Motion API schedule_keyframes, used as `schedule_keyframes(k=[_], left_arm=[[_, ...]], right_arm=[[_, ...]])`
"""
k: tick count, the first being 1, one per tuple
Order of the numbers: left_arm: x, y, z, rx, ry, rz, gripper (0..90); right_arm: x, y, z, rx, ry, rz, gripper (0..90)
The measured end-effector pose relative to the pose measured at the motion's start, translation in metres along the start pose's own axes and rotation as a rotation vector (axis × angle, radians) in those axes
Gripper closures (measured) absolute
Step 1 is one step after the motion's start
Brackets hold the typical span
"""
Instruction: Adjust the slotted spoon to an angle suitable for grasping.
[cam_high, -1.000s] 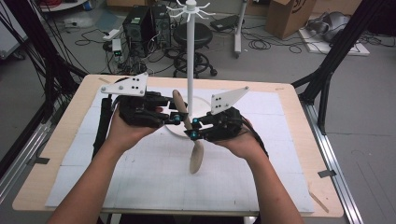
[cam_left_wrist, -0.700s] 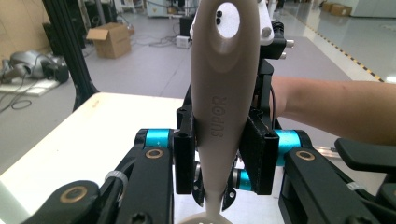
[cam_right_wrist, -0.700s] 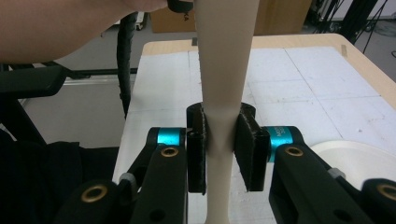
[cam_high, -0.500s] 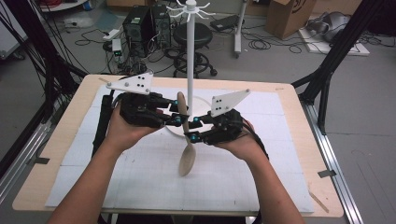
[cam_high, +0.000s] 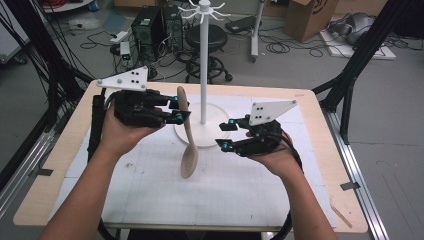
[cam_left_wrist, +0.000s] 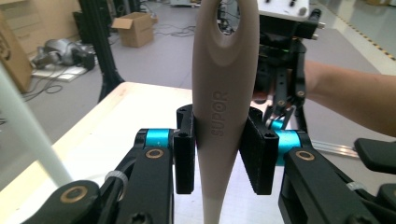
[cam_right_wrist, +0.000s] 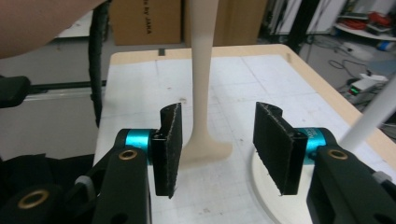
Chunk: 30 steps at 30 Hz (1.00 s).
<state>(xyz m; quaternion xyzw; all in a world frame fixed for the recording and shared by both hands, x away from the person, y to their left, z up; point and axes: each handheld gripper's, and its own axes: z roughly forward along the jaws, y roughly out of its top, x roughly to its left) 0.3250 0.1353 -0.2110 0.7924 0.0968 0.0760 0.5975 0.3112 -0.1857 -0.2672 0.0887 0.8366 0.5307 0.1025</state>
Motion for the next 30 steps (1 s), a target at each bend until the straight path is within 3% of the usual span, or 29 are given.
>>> schedule_keyframes(k=[14, 30], left_arm=[[0.024, 0.01, -0.022, -0.007, 0.096, -0.033, 68.5], [0.058, 0.04, -0.021, 0.044, 0.093, -0.004, 68.4]], right_arm=[[-0.003, -0.016, -0.02, -0.015, -0.087, 0.031, 41.6], [-0.008, -0.022, -0.027, 0.001, -0.106, 0.049, 40.0]])
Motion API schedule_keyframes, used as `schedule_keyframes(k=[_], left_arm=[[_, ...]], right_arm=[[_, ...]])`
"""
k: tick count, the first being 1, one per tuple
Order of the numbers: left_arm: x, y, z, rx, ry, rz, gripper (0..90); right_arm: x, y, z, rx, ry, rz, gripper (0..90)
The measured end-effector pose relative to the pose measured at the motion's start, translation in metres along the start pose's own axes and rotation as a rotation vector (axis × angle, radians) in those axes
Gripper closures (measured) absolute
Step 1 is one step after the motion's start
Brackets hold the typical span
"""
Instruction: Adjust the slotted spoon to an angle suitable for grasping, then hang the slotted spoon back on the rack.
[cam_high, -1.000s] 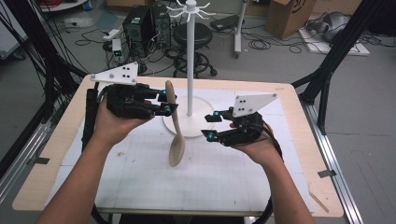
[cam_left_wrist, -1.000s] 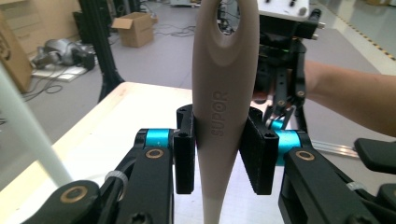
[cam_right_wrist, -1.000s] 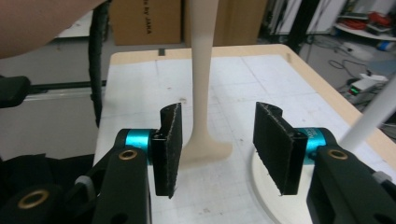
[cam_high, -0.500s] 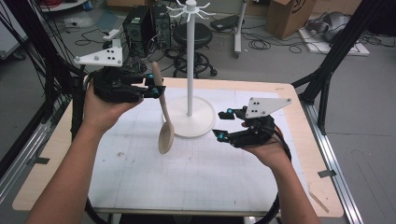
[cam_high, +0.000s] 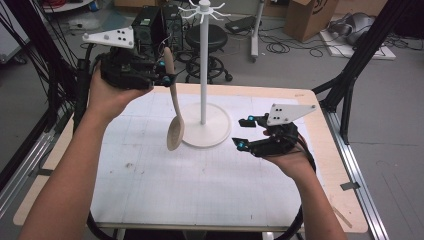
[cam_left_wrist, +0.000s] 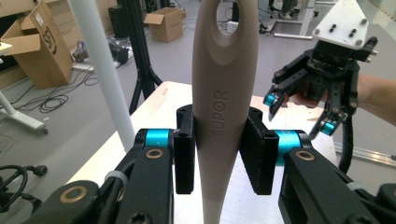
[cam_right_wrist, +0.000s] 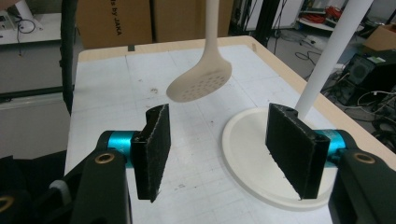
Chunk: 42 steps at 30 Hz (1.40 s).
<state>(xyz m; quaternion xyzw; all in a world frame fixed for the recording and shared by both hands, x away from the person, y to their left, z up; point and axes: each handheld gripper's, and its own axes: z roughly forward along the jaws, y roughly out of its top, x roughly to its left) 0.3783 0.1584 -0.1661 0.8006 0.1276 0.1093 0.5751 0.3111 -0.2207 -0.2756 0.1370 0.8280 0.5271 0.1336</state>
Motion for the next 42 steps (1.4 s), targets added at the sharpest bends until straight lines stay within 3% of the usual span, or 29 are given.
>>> schedule_keyframes(k=[16, 35, 42], left_arm=[[0.023, 0.018, 0.008, 0.026, 0.014, -0.011, 68.4], [0.032, 0.022, -0.006, 0.018, 0.063, -0.025, 68.4], [0.037, 0.025, -0.003, 0.026, 0.066, -0.023, 68.4]], right_arm=[[-0.002, -0.011, -0.005, 0.014, -0.01, 0.033, 37.7], [-0.004, -0.009, -0.01, 0.008, -0.025, 0.032, 37.0], [-0.006, -0.008, -0.01, 0.005, -0.022, 0.033, 36.9]])
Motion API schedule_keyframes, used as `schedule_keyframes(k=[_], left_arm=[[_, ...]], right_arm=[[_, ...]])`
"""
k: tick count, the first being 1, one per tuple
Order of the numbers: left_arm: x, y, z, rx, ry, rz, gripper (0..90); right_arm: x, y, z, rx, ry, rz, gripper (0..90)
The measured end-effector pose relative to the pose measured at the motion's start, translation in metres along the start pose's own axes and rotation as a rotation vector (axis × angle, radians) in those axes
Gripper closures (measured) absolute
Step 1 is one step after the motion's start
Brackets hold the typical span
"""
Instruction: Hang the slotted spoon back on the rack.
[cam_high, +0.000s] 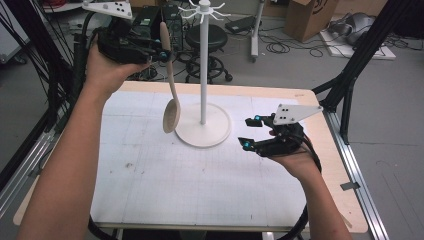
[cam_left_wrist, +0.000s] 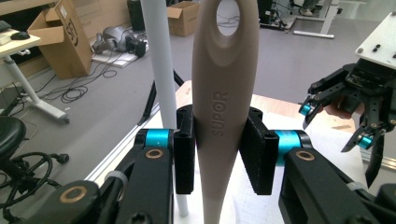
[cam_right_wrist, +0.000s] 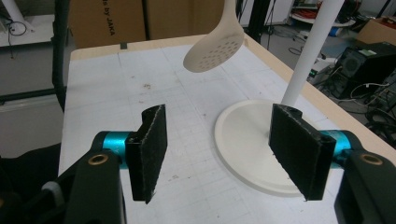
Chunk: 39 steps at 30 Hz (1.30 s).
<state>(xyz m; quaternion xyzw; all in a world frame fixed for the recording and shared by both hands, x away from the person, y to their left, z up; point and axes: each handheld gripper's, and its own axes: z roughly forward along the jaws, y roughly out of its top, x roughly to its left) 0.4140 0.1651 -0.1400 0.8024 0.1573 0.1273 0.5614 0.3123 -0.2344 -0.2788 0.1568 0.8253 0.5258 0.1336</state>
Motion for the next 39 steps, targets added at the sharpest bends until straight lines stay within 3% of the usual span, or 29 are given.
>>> schedule_keyframes(k=[16, 24, 39], left_arm=[[0.013, 0.009, 0.014, 0.03, 0.031, 0.006, 68.3], [0.012, 0.021, 0.019, 0.045, 0.032, 0.033, 68.3], [0.022, 0.024, 0.034, 0.085, 0.058, 0.013, 68.3]], right_arm=[[-0.003, -0.005, 0.004, 0.006, 0.009, 0.015, 37.0], [-0.003, -0.004, 0.005, -0.001, 0.006, 0.005, 37.0], [-0.004, -0.004, -0.003, -0.015, 0.004, 0.004, 37.1]])
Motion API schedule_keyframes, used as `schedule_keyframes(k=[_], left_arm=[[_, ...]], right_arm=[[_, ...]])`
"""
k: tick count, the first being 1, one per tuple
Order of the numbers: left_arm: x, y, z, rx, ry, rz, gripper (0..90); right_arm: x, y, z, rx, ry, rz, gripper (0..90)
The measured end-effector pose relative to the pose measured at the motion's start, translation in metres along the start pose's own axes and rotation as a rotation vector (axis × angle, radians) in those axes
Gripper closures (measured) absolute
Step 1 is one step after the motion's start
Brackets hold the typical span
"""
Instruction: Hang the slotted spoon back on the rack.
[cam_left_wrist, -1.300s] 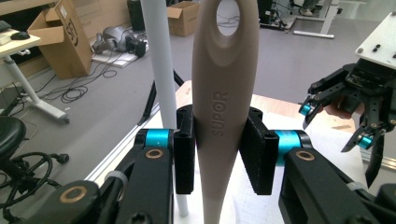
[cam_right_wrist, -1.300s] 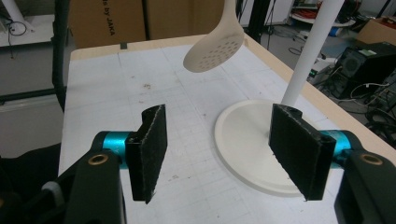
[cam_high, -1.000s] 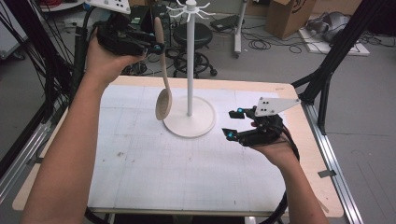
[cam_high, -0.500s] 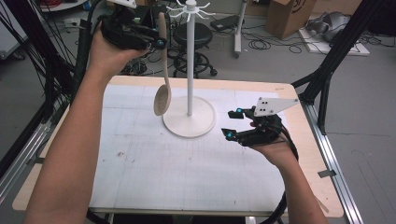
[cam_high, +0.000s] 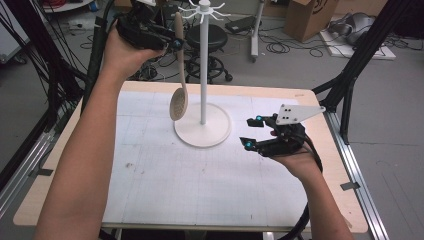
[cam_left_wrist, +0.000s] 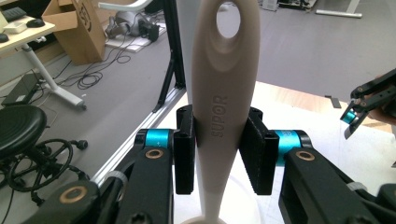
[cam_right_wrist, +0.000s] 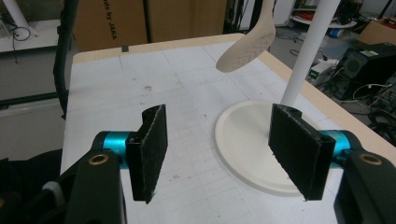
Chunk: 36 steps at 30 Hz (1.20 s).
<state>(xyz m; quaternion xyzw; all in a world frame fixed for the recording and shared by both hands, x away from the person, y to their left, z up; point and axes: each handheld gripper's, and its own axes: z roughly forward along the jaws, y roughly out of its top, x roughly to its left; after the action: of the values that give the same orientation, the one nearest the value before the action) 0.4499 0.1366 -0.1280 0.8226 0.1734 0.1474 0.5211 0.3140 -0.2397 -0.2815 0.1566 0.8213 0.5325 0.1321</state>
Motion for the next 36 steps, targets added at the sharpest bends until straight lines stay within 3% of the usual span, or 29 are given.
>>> schedule_keyframes(k=[16, 28, 30, 32, 36], left_arm=[[0.006, 0.003, 0.012, 0.034, 0.043, -0.007, 68.3], [0.008, 0.004, 0.021, 0.041, 0.049, 0.0, 67.9], [0.008, 0.002, 0.02, 0.017, 0.049, -0.008, 65.8], [0.008, -0.001, 0.017, 0.003, 0.045, -0.025, 56.2], [0.008, -0.008, 0.013, 0.039, 0.005, -0.05, 52.3]], right_arm=[[-0.002, -0.004, -0.003, 0.001, 0.0, 0.011, 37.4], [-0.004, -0.008, -0.005, -0.002, 0.002, 0.013, 37.5], [-0.003, -0.008, -0.005, -0.004, -0.001, 0.011, 37.5], [-0.002, -0.009, -0.006, -0.001, 0.003, 0.018, 37.5], [-0.001, -0.01, -0.006, 0.0, 0.006, 0.019, 37.5]])
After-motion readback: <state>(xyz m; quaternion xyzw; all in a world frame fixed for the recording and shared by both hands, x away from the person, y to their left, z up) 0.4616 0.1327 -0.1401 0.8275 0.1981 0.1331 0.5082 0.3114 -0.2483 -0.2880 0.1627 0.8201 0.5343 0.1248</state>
